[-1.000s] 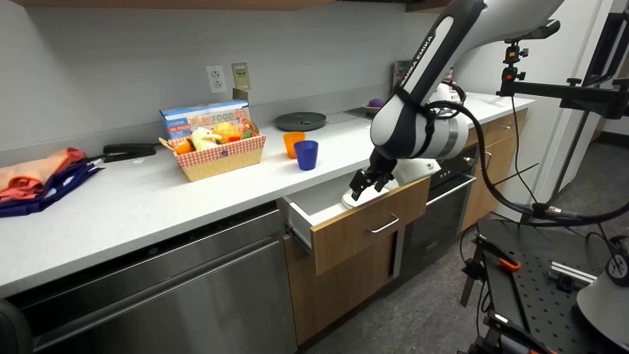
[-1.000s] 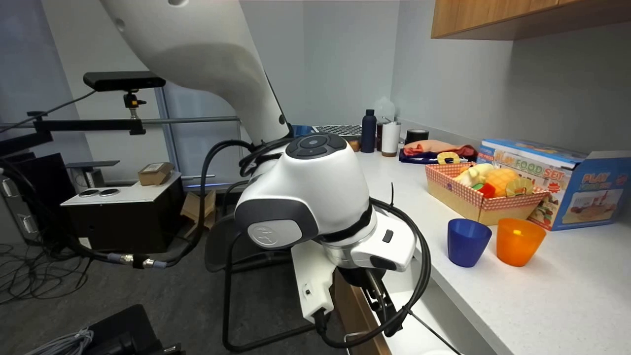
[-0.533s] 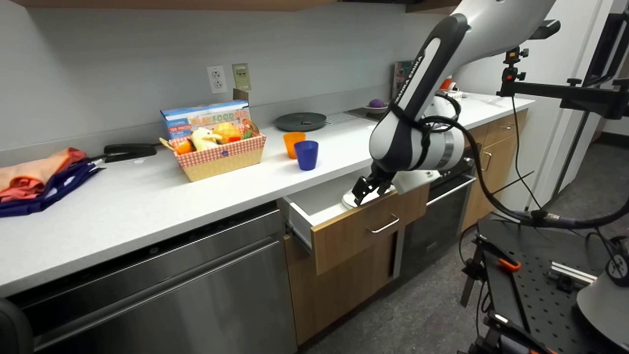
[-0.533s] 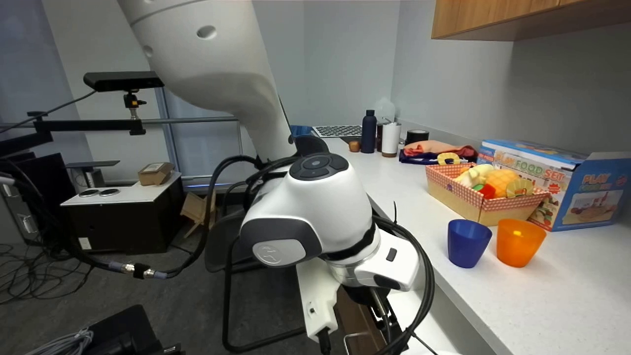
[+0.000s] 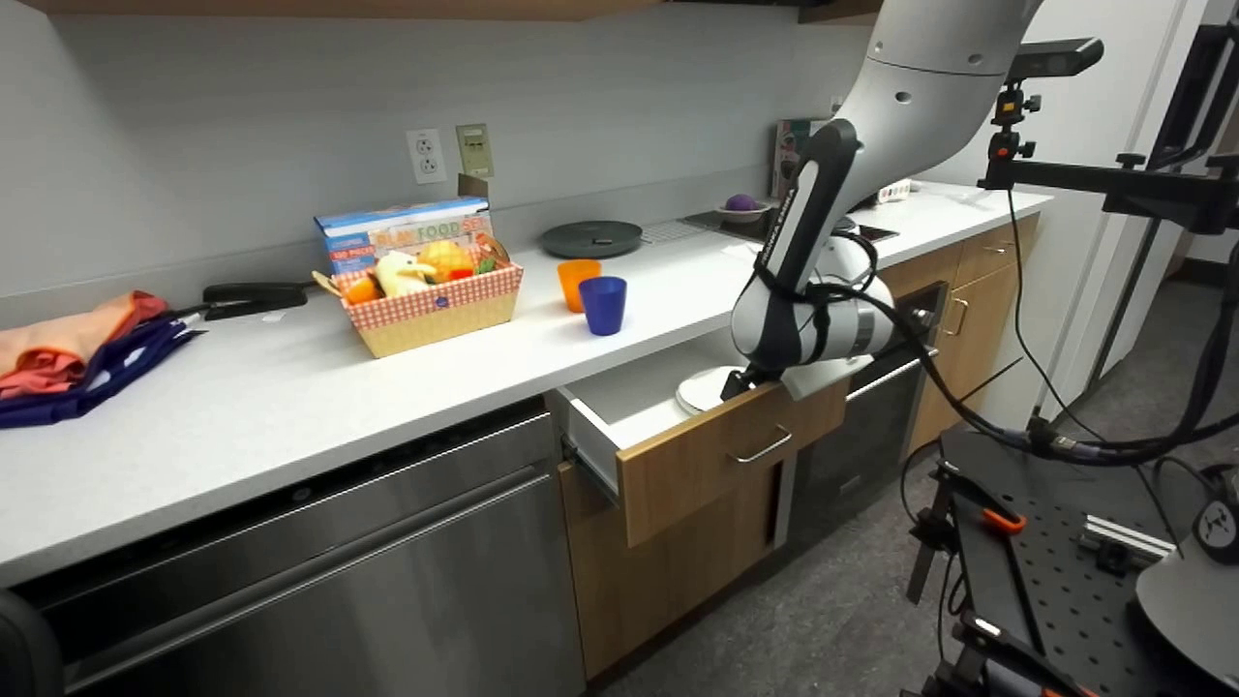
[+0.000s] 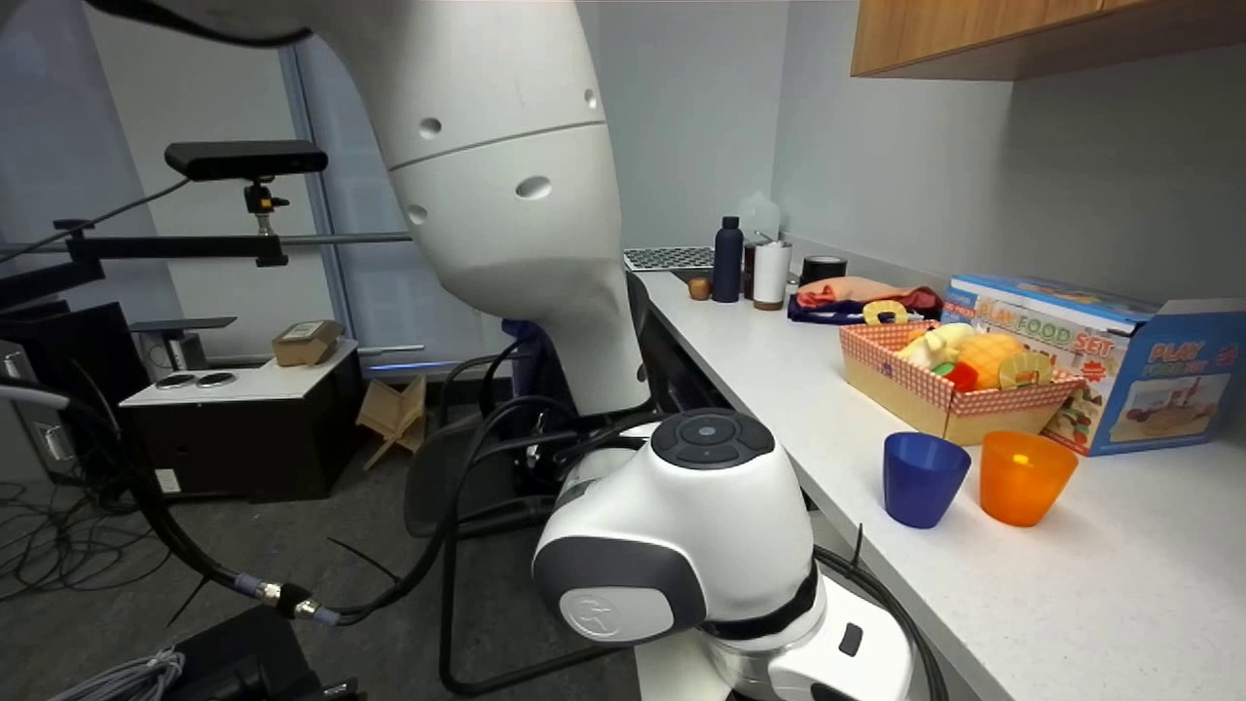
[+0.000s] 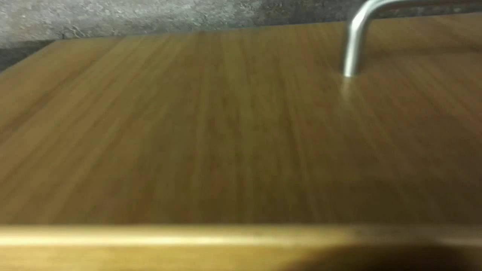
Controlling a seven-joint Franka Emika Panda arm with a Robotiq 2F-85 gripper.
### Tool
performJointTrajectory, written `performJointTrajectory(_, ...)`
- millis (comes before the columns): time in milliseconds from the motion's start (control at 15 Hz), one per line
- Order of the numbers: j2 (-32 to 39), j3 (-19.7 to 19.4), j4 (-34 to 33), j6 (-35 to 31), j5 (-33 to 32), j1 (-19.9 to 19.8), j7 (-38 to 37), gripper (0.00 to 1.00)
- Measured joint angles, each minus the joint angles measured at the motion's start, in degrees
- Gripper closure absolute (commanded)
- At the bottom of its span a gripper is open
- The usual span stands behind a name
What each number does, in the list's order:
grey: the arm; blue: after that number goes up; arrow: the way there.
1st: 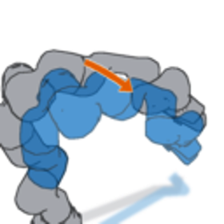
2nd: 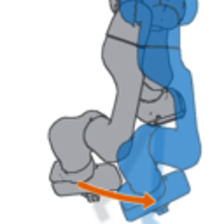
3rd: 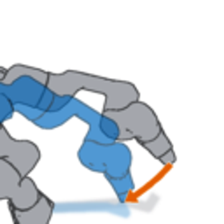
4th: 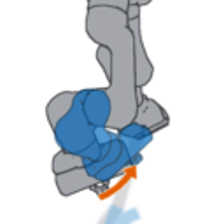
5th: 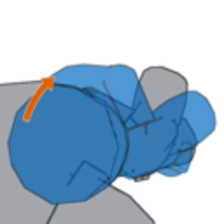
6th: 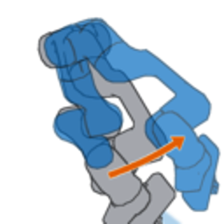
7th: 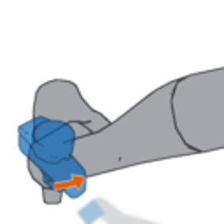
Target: Open the left drawer.
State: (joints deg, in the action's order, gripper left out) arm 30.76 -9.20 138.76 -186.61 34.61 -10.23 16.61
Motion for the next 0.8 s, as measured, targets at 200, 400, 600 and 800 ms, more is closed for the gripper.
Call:
performJointTrajectory(200,0.36,-8.66,1.65,4.13,-0.01,7.81,-0.35,0.00)
performJointTrajectory(400,0.29,-16.55,3.76,9.37,-0.36,15.91,-1.22,0.00)
performJointTrajectory(600,-0.01,-23.16,5.52,15.72,-1.78,22.97,-2.23,0.00)
performJointTrajectory(800,-0.29,-28.63,6.60,21.41,-4.18,28.81,-3.85,0.00)
